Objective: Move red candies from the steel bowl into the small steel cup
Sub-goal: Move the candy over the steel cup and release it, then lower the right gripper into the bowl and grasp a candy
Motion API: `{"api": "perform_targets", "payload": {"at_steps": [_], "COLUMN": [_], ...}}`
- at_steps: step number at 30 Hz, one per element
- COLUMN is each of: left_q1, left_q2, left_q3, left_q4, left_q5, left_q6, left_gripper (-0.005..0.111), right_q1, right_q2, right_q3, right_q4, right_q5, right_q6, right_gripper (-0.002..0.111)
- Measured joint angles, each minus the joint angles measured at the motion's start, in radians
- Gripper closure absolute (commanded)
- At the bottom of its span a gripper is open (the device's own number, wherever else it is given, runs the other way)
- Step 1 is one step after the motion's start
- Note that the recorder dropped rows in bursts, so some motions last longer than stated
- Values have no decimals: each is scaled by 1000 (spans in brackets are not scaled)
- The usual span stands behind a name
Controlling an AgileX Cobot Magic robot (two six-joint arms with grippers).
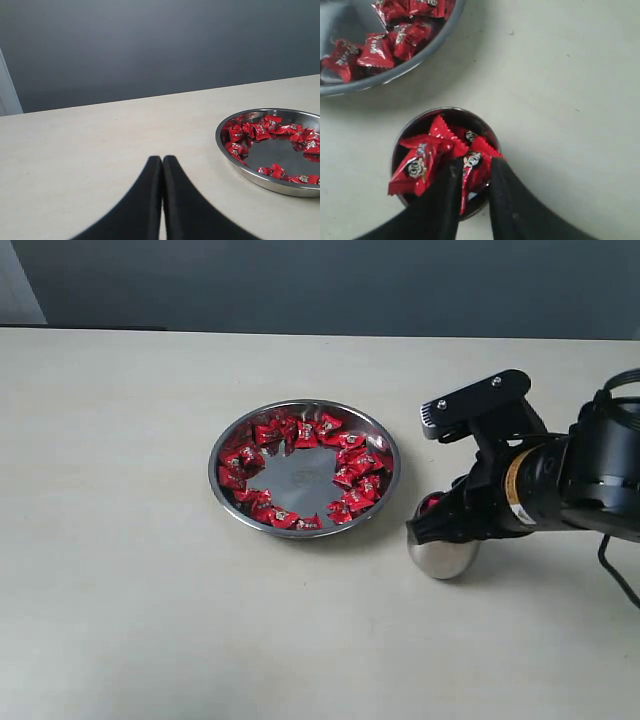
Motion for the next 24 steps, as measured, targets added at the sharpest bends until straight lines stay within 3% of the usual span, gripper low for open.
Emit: {"api": "perform_targets", "payload": {"at_steps": [4, 12, 18, 24], "left_q1": [0, 0, 0, 0], "left_q2": [0, 0, 0, 0], "left_q3": [0, 0, 0, 0], "left_q4": [0, 0, 0, 0], "left_q5": [0, 0, 0, 0], "left_q6": [0, 0, 0, 0], "left_gripper": [105, 105, 105, 105], "right_q1": [0, 0, 0, 0], "right_q2": [-14, 21, 187, 363], "right_q3": [-32, -126, -233, -375], "right_q4": [14, 65, 65, 59], "right_q5": [-54, -422, -444, -444], "right_q6": [0, -4, -4, -4], "right_gripper": [87, 84, 70, 70]}}
